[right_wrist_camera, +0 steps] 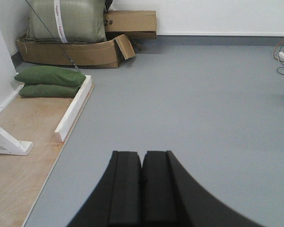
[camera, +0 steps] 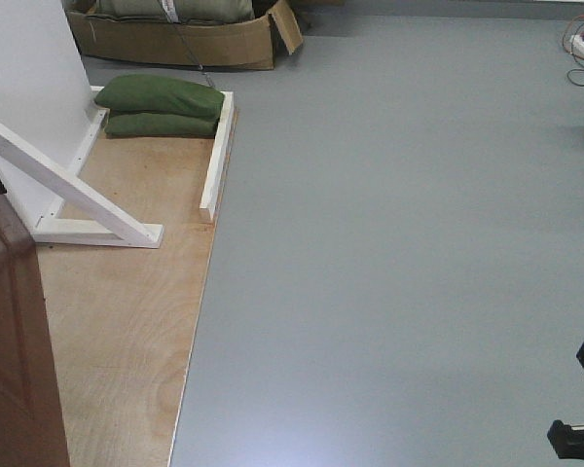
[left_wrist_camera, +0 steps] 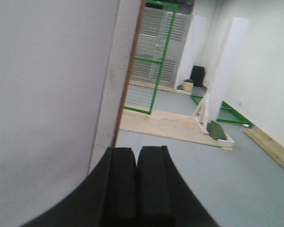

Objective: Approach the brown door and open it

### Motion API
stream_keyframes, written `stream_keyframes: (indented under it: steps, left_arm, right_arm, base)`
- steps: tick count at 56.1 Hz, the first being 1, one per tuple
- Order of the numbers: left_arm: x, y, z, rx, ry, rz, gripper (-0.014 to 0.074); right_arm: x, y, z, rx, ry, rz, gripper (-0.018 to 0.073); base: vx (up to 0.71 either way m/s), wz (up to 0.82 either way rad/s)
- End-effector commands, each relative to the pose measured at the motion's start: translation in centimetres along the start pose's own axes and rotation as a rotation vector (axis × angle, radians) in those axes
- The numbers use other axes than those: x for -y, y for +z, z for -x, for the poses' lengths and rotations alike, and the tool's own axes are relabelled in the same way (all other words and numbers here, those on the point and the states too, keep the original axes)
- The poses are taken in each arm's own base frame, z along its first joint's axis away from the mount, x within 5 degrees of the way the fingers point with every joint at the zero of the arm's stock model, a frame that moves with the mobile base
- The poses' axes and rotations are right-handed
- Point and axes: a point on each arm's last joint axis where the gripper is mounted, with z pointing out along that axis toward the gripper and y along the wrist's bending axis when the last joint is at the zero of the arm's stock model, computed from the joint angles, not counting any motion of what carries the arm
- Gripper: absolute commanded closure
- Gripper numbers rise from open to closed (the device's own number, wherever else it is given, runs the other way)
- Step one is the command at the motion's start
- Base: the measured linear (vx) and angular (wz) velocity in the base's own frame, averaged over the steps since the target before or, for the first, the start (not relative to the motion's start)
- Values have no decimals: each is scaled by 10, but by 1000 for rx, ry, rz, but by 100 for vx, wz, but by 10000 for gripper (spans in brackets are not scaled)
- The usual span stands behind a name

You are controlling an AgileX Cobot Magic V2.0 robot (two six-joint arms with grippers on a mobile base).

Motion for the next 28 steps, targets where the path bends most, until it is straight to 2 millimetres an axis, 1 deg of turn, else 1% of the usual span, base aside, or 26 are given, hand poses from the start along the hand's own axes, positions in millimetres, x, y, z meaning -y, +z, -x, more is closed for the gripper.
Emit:
stream_keyframes:
  steps: [1,10,17,28]
  left_arm:
    - [16,-4,8,28,-35,-192,579]
    - [26,-7,5,-26,-93,-313,577]
    - [37,-12,4,-57,-146,-444,575]
    - [64,-21,2,-77,-219,-717,575]
  right_arm:
    - [1,0,6,77,-10,-6,559]
    - [1,0,6,77,-10,-6,559]
    - [1,0,6,77,-10,-6,559]
    - [1,0,6,77,-10,-6,559]
  base:
    - [0,0]
    - [0,0]
    - [0,0]
    - [0,0]
